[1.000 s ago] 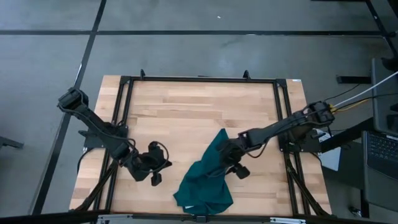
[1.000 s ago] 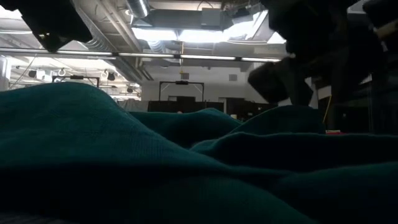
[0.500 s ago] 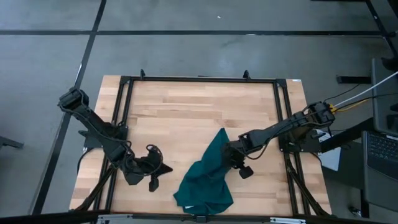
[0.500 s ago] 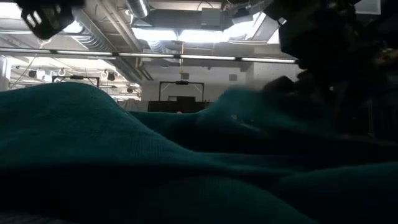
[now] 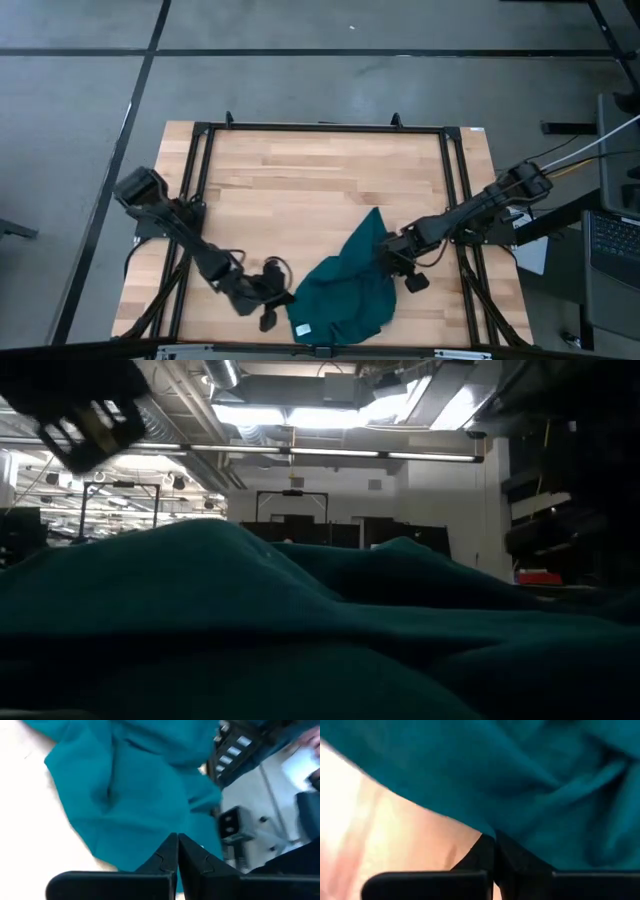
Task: Fold microfiber towels
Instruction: Fold the towel
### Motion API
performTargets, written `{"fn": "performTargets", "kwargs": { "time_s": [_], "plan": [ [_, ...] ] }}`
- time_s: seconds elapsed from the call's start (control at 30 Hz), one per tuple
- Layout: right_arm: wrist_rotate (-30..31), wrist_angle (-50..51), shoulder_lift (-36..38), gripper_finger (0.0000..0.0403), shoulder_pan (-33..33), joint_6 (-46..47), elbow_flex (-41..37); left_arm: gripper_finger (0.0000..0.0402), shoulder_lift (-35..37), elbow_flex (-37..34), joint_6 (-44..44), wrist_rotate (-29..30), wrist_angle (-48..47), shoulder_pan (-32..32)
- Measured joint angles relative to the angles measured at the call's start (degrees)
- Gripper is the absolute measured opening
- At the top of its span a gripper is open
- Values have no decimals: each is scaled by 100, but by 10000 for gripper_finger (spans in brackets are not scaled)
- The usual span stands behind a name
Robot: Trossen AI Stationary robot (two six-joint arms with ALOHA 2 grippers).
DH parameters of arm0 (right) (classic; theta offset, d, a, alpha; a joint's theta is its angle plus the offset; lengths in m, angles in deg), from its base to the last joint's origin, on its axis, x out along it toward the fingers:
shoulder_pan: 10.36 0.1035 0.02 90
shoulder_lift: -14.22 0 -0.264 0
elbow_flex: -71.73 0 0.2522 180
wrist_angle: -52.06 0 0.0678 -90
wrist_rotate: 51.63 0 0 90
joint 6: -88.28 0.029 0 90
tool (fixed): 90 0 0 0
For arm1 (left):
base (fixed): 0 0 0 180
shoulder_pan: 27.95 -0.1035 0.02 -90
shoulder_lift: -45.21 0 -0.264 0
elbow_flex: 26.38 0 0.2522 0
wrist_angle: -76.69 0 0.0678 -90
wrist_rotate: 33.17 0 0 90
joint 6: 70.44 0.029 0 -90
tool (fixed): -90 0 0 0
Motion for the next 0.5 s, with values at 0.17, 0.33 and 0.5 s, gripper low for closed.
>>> {"fn": "performTargets", "kwargs": {
  "time_s": [0.17,0.33,0.5],
  "plan": [
    [34,-306,927,50,-3,592,-137,2,-501,620,517,-332,-402,-286],
    [247,-584,1623,109,-3,1045,-135,11,-694,1093,1551,-148,-1169,-338],
    [255,-584,1772,175,5,1328,-135,38,-714,1490,3455,-311,-1045,-500]
  ]
}}
